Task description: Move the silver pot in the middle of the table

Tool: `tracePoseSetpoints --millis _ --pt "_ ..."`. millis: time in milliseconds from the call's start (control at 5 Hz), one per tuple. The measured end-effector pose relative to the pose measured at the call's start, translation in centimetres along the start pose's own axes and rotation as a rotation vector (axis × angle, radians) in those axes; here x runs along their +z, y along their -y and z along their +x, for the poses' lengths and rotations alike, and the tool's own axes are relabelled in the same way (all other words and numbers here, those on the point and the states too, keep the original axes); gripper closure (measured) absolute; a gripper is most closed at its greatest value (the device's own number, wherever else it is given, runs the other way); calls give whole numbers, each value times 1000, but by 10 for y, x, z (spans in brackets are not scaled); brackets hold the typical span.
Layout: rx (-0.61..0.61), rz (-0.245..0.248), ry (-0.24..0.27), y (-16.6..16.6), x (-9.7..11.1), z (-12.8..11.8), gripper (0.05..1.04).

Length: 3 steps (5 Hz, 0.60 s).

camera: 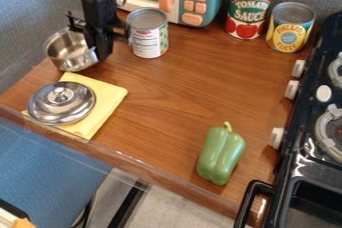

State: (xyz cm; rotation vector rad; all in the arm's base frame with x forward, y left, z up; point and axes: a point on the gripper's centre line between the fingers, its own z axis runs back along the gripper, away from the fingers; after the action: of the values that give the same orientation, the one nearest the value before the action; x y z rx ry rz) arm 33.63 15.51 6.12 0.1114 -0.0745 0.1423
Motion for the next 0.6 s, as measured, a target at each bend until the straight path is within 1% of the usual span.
tracePoseSetpoints --millis 200,400,600 --pt "-31 49 101 20 55 5 1003" --pt "-112 23 167 73 84 7 1003" --pt "-181 -24 188 118 90 8 1003"
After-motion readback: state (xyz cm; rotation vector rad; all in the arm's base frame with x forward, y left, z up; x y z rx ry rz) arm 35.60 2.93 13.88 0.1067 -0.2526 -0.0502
